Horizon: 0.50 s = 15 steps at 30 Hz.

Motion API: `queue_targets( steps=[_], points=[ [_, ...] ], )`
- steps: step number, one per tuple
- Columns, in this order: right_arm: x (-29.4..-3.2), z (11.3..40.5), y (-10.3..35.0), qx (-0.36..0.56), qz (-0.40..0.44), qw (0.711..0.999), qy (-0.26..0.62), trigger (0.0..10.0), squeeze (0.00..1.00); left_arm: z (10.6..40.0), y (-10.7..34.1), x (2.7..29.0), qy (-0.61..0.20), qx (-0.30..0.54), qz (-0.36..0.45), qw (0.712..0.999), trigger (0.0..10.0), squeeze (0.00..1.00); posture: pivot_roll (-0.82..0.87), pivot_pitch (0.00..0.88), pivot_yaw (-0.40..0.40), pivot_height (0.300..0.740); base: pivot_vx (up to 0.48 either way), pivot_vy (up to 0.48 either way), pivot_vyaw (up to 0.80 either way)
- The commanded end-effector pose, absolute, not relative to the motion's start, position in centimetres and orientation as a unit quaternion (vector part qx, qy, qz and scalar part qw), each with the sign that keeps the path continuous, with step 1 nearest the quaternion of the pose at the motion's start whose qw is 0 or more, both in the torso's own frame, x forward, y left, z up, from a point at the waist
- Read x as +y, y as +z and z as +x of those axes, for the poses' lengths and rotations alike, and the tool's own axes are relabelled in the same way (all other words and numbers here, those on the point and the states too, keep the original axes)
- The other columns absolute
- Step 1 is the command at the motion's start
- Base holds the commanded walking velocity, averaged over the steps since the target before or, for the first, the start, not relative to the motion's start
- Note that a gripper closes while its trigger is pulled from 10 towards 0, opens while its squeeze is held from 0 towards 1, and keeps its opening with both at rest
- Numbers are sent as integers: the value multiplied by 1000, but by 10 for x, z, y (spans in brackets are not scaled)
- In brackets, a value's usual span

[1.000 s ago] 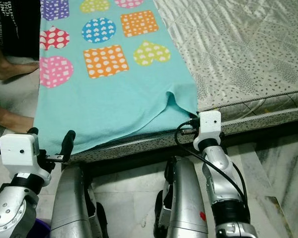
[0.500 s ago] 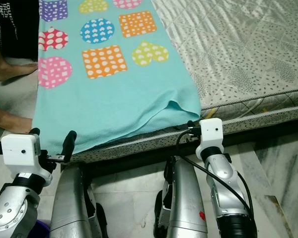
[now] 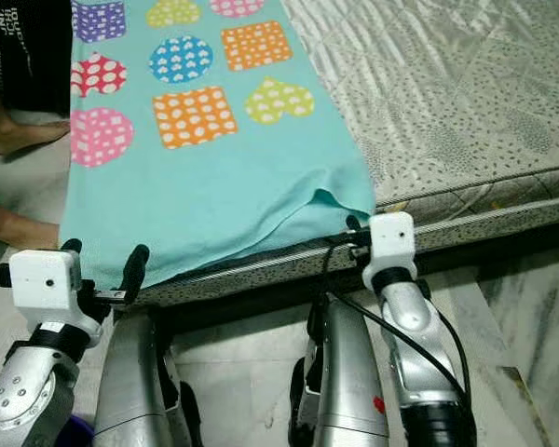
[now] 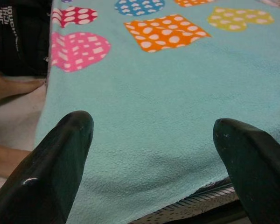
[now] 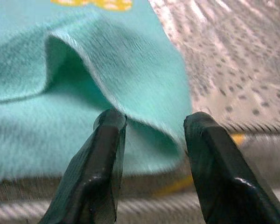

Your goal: Clean up the room

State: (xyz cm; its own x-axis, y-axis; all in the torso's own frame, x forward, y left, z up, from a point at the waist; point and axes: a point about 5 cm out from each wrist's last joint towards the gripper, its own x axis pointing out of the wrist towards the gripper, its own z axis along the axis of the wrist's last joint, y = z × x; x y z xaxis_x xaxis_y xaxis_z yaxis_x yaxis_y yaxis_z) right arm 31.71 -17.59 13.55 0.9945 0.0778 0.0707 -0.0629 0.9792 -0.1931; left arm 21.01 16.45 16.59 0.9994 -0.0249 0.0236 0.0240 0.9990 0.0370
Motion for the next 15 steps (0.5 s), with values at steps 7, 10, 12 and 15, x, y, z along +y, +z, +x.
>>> queue_targets(
  steps=[7,10,12,15],
  points=[
    [-160,326,128,-38,-107,993,46,10000,0,207,164,167,-7,-7,23,1000,10000,0,218,296,35,481,0,0,0],
    [-156,328,128,-42,-108,992,49,10000,0,206,164,168,-5,-5,25,1000,10000,0,221,300,36,481,0,0,0],
    [-154,330,129,-46,-109,992,52,10000,0,206,164,169,-4,-5,25,1000,10000,0,223,303,36,481,0,0,0],
    [-152,332,130,-50,-111,991,54,10000,0,206,164,169,-4,-5,25,1000,10000,0,222,305,38,481,0,0,0]
  ],
)
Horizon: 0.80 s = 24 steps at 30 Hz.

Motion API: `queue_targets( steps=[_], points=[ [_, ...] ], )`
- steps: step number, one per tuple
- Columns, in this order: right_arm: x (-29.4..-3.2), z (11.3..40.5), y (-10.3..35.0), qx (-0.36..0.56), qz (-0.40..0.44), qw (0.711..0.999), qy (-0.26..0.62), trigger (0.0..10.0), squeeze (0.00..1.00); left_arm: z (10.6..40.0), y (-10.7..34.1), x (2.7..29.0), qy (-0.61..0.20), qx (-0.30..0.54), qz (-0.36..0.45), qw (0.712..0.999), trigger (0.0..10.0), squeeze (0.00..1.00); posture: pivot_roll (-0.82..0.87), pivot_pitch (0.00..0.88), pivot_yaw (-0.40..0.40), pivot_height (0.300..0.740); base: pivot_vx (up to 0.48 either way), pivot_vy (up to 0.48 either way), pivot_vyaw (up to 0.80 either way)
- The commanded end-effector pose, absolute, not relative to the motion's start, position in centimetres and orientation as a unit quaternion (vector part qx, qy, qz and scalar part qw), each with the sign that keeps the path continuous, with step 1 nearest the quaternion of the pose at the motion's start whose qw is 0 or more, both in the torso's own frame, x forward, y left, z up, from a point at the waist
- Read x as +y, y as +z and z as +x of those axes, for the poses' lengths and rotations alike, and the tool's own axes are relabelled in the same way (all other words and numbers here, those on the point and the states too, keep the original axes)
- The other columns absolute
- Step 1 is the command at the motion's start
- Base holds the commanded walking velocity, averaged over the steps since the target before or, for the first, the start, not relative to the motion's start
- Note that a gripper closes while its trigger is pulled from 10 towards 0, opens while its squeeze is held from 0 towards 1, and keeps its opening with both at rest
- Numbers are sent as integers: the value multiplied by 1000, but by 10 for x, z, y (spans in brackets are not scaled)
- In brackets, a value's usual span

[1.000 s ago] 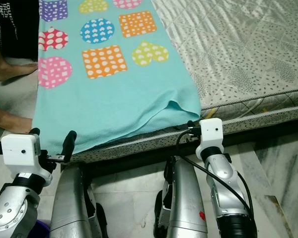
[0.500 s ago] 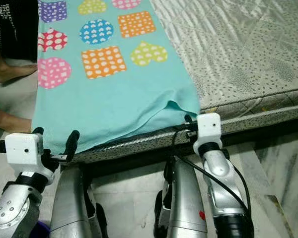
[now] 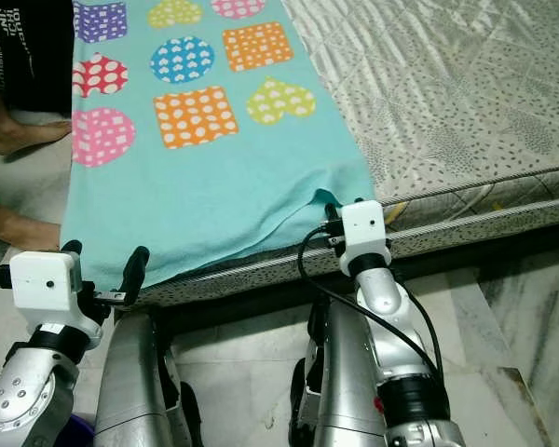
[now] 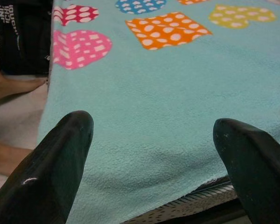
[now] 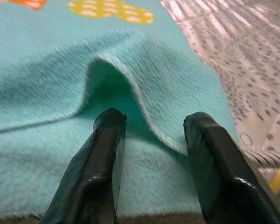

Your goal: Clean up the room

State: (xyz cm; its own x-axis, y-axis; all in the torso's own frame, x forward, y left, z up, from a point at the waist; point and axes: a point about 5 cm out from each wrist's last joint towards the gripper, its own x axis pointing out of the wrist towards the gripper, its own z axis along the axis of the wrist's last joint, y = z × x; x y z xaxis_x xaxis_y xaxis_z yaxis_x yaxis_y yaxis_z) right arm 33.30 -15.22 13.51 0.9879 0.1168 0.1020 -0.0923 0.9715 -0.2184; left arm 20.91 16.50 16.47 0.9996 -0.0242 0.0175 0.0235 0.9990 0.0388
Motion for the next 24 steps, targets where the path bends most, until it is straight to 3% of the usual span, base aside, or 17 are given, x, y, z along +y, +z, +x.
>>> queue_targets(
  steps=[1,10,11,12,13,14,24],
  points=[
    [-150,333,131,-55,-112,991,56,10000,0,206,164,168,-5,-5,25,1000,10000,0,222,305,38,481,0,0,0],
    [-141,344,136,-67,-123,989,43,10000,0,207,164,167,-7,-6,25,1000,10000,0,221,305,42,481,0,0,0],
    [-141,345,136,-68,-123,989,42,3843,0,208,164,167,-7,-6,25,1000,10000,0,225,305,41,481,0,0,0],
    [-141,345,136,-68,-123,989,42,3843,0,208,164,167,-7,-6,25,1000,10000,0,225,305,41,481,0,0,0],
    [-140,346,136,-68,-123,989,41,2235,0,208,164,168,-6,-6,25,1000,10000,0,225,305,41,481,0,0,0],
    [-140,348,136,-69,-122,989,39,0,0,208,165,168,-5,-6,26,1000,10000,0,225,305,41,481,0,0,0],
    [-153,349,137,-72,-130,989,21,0,0,208,165,169,-2,-8,25,1000,10000,0,225,305,37,481,0,0,0]
  ],
)
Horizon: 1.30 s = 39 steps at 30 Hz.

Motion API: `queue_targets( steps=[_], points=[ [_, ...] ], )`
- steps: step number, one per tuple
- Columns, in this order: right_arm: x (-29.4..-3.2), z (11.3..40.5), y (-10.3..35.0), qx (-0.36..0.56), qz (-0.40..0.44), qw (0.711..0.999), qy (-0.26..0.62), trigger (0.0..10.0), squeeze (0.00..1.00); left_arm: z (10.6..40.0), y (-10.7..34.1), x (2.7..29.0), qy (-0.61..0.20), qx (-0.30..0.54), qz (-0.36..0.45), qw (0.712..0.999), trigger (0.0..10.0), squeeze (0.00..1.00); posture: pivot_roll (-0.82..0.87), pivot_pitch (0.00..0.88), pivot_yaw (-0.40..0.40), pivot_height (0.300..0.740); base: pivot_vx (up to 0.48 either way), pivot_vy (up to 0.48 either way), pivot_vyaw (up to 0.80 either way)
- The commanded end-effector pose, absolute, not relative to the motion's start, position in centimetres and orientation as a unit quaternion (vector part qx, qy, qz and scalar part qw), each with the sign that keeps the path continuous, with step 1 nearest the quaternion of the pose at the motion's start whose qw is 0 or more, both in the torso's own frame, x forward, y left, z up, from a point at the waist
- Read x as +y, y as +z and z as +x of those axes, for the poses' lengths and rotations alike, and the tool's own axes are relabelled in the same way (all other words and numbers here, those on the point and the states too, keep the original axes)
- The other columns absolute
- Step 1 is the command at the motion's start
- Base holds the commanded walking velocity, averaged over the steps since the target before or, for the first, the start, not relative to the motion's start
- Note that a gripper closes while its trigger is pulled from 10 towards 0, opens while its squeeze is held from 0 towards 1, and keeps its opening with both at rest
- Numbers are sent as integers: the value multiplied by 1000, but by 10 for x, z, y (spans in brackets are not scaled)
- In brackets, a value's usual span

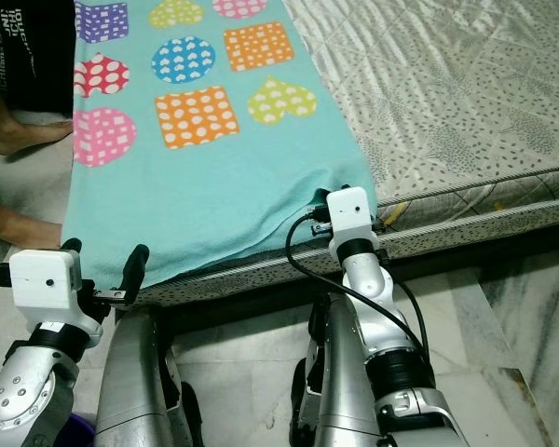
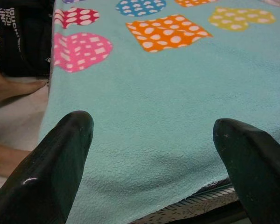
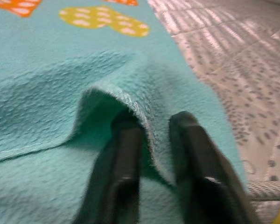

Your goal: Clean up the room

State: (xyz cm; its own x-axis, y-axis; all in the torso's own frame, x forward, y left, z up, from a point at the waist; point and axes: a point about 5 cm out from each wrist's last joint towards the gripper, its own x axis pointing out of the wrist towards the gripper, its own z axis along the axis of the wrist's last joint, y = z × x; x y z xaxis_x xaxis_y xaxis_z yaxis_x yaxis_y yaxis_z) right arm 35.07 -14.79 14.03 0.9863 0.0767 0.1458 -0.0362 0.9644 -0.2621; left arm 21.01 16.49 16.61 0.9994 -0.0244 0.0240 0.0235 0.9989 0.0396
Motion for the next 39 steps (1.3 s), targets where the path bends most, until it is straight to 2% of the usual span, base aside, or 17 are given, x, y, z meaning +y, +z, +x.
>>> queue_targets(
  steps=[1,15,29,38,39],
  points=[
    [-154,349,136,-72,-130,989,20,0,0,208,165,169,-2,-8,25,1000,10000,0,225,305,37,481,0,0,0],
    [-179,344,139,-72,-111,991,6,0,0,209,165,170,0,-9,25,1000,10000,0,216,300,37,481,0,0,0],
    [-203,323,137,-61,-97,992,44,0,0,210,163,173,-2,-7,27,1000,10000,0,205,288,41,481,0,0,0],
    [-205,314,125,-34,-106,991,69,0,0,212,163,172,-5,-7,28,1000,10000,0,203,277,42,481,0,0,0],
    [-203,313,121,-27,-109,991,77,314,0,212,163,172,-6,-7,28,1000,10000,0,203,276,43,481,0,0,0]
  ],
)
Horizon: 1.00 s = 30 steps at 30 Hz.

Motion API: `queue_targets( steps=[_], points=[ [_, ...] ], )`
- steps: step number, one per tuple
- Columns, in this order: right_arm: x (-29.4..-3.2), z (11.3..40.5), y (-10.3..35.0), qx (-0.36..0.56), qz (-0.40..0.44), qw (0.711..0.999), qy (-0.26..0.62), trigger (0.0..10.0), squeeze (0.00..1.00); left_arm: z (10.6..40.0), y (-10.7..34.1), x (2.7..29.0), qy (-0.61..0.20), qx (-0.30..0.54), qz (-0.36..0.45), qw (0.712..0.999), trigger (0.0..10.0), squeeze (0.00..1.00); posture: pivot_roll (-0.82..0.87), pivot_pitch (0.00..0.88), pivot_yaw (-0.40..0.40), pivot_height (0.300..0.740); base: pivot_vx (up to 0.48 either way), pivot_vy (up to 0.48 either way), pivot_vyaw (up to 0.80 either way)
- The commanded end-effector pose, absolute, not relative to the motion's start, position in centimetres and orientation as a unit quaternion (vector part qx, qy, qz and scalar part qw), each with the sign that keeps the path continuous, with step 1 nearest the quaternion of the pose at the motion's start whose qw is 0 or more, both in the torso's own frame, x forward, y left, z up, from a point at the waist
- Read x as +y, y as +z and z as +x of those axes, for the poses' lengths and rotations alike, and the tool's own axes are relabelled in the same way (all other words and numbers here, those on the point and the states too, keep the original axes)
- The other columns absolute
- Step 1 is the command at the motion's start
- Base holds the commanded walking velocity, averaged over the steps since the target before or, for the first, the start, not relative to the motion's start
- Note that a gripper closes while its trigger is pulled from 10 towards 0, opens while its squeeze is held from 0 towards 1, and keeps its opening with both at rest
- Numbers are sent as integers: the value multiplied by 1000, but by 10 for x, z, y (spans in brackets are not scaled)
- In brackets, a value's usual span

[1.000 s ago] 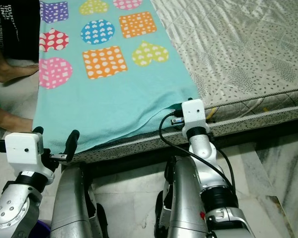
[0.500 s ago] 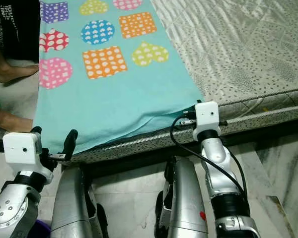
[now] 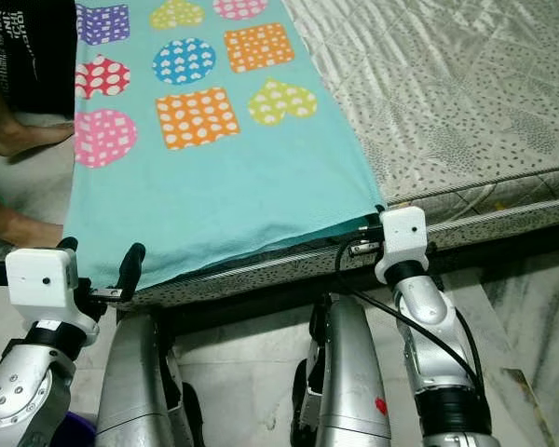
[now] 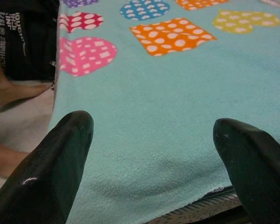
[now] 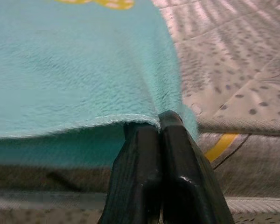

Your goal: Clean up the room

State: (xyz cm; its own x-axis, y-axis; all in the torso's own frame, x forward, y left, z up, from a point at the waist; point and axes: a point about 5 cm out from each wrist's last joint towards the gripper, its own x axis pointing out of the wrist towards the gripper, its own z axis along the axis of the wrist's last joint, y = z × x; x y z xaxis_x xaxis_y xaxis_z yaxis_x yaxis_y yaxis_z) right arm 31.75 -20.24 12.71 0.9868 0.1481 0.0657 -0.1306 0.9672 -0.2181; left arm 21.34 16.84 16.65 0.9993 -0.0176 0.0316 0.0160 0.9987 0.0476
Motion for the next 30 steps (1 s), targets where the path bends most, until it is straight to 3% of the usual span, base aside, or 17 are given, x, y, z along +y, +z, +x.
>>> queue_targets(
  steps=[1,2,3,7,8,9,10,30],
  points=[
    [-202,312,118,-22,-112,990,83,4235,0,212,163,172,-6,-7,28,1000,10000,0,204,275,43,481,0,0,0],
    [-202,312,118,-22,-112,990,83,4235,0,212,163,172,-6,-7,28,1000,10000,0,204,275,43,481,0,0,0],
    [-200,311,115,-16,-119,989,90,10000,0,213,163,172,-6,-8,28,1000,10000,0,204,274,44,481,0,0,0],
    [-198,310,110,-4,-125,987,101,10000,0,214,163,172,-6,-9,29,1000,10000,0,205,272,43,481,0,0,0],
    [-199,310,109,-1,-134,986,100,10000,639,214,163,172,-6,-9,29,1000,10000,0,204,271,42,481,0,0,0],
    [-199,310,108,1,-141,985,99,10000,639,214,163,173,-6,-10,29,1000,10000,0,204,270,42,481,0,0,0],
    [-201,310,108,3,-143,985,97,10000,1000,214,163,173,-6,-10,29,1000,10000,0,202,268,40,481,0,0,0],
    [-241,317,119,0,-234,972,7,10000,1000,234,161,170,-5,-31,21,999,10000,0,140,198,25,481,0,0,0]
  ],
)
